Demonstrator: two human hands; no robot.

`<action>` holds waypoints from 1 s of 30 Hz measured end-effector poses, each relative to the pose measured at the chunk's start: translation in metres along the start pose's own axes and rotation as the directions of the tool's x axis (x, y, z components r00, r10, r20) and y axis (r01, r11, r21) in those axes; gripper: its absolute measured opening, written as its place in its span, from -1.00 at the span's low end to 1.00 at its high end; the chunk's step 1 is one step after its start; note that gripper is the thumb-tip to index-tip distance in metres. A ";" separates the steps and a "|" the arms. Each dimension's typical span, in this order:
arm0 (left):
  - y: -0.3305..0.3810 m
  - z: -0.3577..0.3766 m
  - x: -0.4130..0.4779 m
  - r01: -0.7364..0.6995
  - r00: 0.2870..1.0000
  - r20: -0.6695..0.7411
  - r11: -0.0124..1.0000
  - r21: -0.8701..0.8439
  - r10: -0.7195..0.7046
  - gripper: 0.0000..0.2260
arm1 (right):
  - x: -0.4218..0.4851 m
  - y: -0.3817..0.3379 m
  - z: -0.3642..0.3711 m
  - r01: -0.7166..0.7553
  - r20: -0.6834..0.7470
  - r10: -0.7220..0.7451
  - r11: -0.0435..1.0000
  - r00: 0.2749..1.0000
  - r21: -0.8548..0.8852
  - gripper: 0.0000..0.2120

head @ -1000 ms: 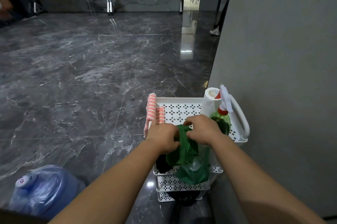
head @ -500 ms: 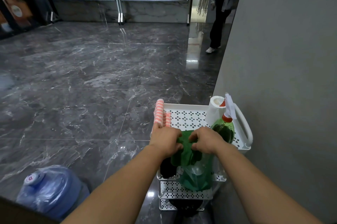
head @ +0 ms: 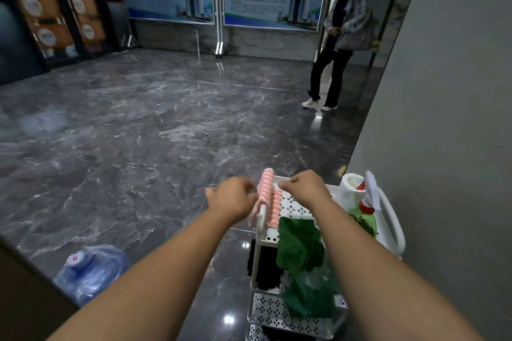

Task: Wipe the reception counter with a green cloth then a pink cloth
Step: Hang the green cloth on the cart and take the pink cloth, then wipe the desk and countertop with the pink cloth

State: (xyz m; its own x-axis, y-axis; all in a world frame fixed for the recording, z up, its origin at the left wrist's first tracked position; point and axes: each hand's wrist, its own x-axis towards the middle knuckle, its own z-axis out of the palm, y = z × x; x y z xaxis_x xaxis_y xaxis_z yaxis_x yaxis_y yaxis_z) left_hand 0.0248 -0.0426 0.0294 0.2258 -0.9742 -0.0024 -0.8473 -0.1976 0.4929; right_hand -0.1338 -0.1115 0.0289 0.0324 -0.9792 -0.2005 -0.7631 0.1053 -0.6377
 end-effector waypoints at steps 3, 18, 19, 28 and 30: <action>-0.013 -0.007 0.001 0.090 0.996 0.000 0.991 -0.104 -0.090 -0.77 | 0.013 -0.017 0.018 -0.086 -0.024 0.089 0.992 0.996 0.089 -0.67; -0.051 -0.008 0.002 0.218 0.976 0.024 0.949 -0.229 -0.218 -0.74 | 0.034 -0.034 0.057 -0.257 0.032 0.258 0.931 0.966 0.258 -0.75; -0.054 -0.008 0.001 0.223 0.974 0.026 0.946 -0.237 -0.223 -0.74 | 0.034 -0.036 0.056 -0.262 -0.001 0.273 0.924 0.962 0.278 -0.74; -0.084 -0.021 -0.007 0.249 0.964 0.033 0.847 -0.470 -0.265 -0.79 | 0.011 -0.078 0.035 -0.184 0.029 0.191 0.882 0.981 0.434 -0.53; -0.089 -0.032 -0.013 0.245 0.960 0.005 0.832 -0.498 -0.280 -0.73 | 0.003 -0.099 0.033 -0.207 0.073 0.195 0.865 0.978 0.456 -0.50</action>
State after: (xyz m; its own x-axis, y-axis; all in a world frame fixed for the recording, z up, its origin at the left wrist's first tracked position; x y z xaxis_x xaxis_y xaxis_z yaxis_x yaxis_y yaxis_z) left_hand 0.1128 -0.0091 0.0135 0.4513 -0.8806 -0.1444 -0.4104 -0.3485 0.8427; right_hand -0.0371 -0.1194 0.0673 -0.0697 -0.9244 -0.3750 -0.3726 0.3728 -0.8498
